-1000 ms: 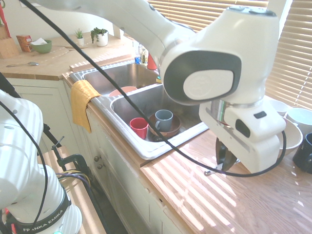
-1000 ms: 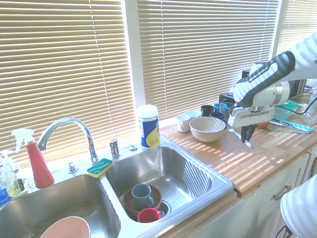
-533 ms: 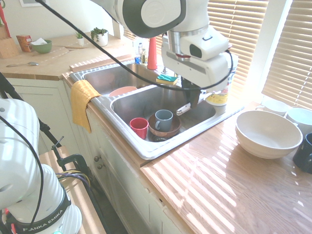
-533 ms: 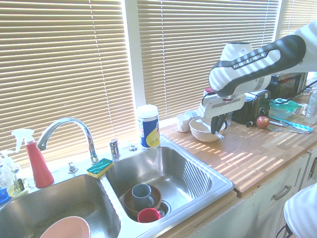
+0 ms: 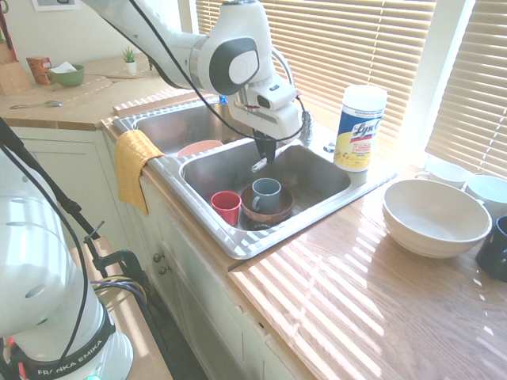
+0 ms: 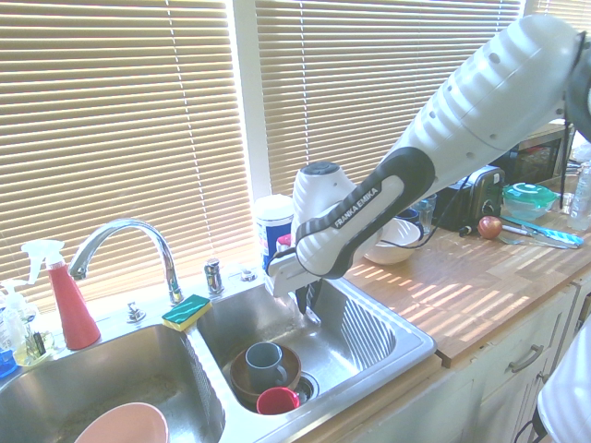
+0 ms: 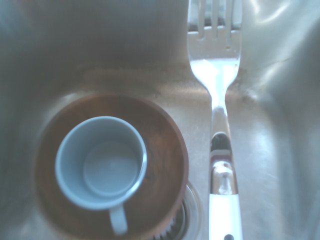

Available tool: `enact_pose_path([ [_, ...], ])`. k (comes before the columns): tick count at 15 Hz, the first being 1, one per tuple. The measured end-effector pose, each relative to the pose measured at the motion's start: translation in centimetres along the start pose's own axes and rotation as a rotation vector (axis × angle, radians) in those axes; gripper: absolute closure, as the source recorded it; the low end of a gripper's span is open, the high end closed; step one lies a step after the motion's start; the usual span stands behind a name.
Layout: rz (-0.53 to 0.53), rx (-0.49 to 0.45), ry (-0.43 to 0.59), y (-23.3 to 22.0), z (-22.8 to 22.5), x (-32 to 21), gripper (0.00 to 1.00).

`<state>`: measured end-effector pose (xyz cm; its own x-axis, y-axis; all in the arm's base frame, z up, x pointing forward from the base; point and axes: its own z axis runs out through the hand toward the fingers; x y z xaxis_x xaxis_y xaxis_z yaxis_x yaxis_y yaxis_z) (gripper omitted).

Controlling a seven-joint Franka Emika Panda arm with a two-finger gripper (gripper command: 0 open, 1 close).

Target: Put the fork into the sink

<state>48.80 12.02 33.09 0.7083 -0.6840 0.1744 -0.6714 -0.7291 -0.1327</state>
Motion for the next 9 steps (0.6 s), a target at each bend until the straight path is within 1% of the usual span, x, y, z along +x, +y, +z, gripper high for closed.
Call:
enact_pose_path([
  [2, 0.021, -0.032, -0.024, -1.1, 4.4, -0.5, 1.0],
  [4, 0.044, -0.055, -0.046, -2.1, 7.9, -2.0, 1.0],
  [6, 0.066, -0.082, -0.058, -2.4, 10.7, -3.3, 1.0],
  [9, 0.091, -0.111, -0.058, -1.6, 13.9, -3.6, 1.0],
])
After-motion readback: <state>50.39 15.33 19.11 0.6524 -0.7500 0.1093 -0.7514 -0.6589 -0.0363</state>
